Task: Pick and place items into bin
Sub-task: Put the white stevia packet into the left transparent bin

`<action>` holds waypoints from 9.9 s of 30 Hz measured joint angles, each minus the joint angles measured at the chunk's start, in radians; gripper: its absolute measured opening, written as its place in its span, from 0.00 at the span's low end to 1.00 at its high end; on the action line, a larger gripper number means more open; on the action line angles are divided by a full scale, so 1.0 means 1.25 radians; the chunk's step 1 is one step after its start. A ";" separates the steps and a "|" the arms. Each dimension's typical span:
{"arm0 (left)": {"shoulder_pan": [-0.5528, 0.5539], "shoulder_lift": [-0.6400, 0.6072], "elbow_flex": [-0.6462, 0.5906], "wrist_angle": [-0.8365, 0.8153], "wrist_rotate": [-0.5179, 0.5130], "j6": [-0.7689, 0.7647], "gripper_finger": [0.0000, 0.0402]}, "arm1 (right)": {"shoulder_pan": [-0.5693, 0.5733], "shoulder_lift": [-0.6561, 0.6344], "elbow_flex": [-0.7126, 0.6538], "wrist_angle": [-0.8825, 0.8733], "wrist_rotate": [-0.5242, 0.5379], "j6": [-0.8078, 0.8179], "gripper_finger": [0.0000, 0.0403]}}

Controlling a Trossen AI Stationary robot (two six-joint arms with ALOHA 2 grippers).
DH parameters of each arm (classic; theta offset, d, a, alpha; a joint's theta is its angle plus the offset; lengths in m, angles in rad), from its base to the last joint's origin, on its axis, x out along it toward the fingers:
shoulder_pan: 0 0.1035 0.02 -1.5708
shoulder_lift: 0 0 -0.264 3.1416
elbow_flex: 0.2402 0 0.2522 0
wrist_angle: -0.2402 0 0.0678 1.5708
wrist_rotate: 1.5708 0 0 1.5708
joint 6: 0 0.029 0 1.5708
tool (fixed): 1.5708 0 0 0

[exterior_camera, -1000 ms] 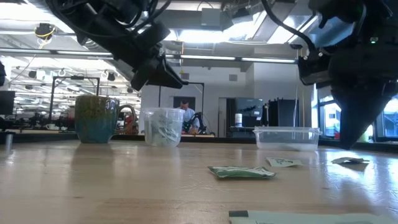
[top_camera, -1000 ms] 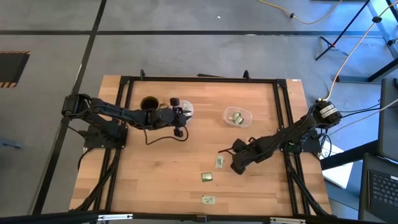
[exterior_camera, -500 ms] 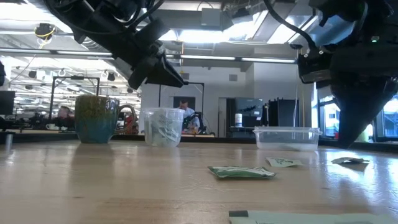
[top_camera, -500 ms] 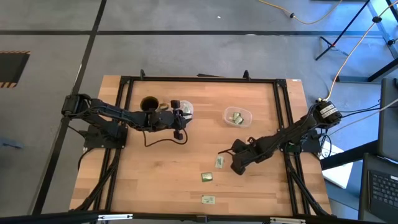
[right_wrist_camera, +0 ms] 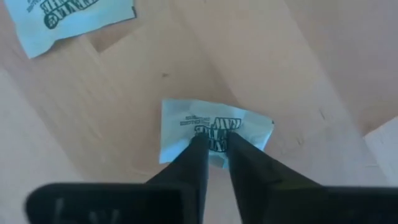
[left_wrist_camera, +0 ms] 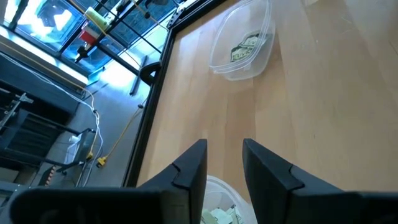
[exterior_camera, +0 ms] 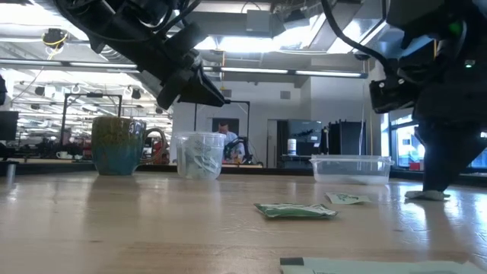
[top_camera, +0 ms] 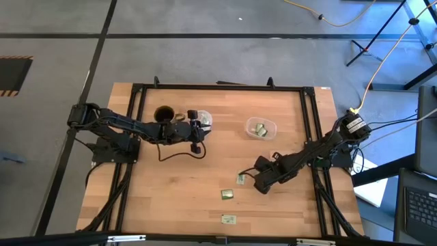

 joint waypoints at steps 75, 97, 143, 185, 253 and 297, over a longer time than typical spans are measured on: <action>-0.183 0.000 0.000 0.214 0.279 0.167 0.01 | -0.143 -0.051 0.319 0.345 -0.045 -0.621 0.02; -0.170 -0.005 -0.001 0.035 -0.119 0.098 0.01 | -0.133 -0.061 0.287 0.067 0.004 -0.536 0.35; 0.013 -0.005 0.000 -0.194 -0.157 -0.079 0.03 | -0.063 0.109 0.089 0.288 -0.013 -0.468 0.05; -0.194 -0.004 0.000 -0.012 0.172 0.403 0.29 | -0.204 0.079 0.384 0.206 -0.180 -0.769 0.00; -0.130 -0.004 0.000 -0.110 -0.203 0.073 0.01 | -0.171 0.083 0.385 0.151 -0.097 -0.829 0.37; 0.041 -0.005 0.000 -0.233 -0.095 -0.085 0.14 | -0.051 0.243 0.385 0.185 -0.151 -0.721 0.34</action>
